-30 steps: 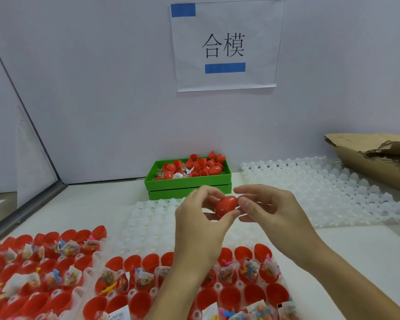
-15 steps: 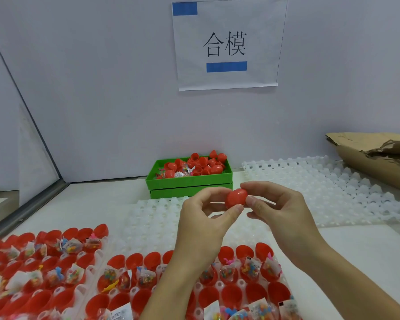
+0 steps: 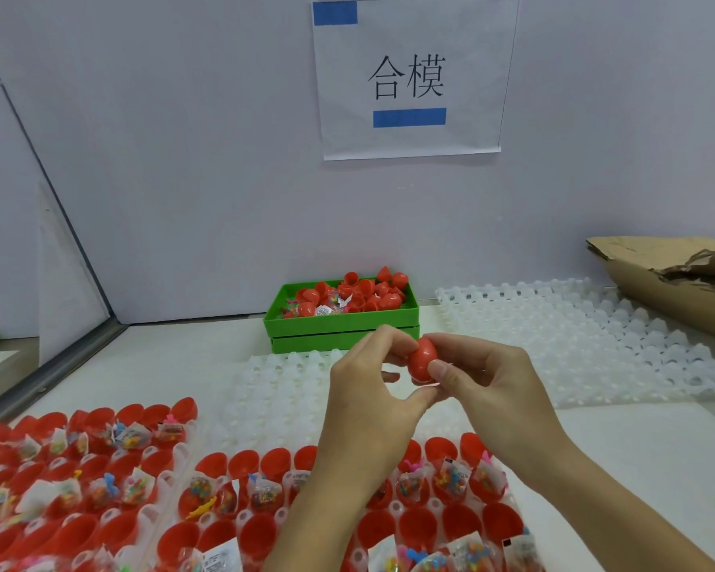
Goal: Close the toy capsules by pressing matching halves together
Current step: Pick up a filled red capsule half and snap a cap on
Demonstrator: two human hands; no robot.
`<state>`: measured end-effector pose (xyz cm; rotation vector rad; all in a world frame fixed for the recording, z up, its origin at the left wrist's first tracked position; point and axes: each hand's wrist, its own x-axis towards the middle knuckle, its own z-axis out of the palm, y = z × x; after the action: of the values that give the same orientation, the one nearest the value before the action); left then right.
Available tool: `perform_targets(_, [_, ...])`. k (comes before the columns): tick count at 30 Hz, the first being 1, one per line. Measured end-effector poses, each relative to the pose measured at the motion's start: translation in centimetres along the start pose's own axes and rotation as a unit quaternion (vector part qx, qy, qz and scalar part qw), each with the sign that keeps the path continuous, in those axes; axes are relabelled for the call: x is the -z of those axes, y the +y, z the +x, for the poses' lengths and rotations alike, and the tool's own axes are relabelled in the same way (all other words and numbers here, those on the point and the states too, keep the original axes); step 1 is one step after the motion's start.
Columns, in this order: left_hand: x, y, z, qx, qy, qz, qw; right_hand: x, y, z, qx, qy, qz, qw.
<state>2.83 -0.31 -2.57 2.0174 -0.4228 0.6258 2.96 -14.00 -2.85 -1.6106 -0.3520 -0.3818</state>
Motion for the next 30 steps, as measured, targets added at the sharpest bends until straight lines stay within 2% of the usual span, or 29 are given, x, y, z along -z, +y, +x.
perform_targets(6, [0.4, -0.1, 0.1, 0.027, -0.026, -0.031, 0.999, 0.2, -0.1, 0.1, -0.023, -0.028, 0.004, 0.999])
perform_targets(12, [0.4, -0.1, 0.1, 0.021, 0.001, -0.028, 0.999, 0.3, -0.2, 0.1, -0.037, -0.035, 0.023, 0.998])
perform_targets(19, [0.3, -0.1, -0.1, -0.009, -0.001, 0.0, 1.0, 0.0, -0.2, -0.1, -0.041, -0.051, 0.042, 0.997])
perform_targets(24, [0.4, 0.3, 0.0, -0.014, 0.016, -0.035, 0.999, -0.2, -0.6, -0.1, -0.053, -0.043, 0.06, 0.996])
perform_targets(30, [0.5, -0.3, 0.2, -0.023, 0.048, 0.034, 0.998, -0.8, -0.7, -0.4, -0.028, 0.007, -0.031, 0.999])
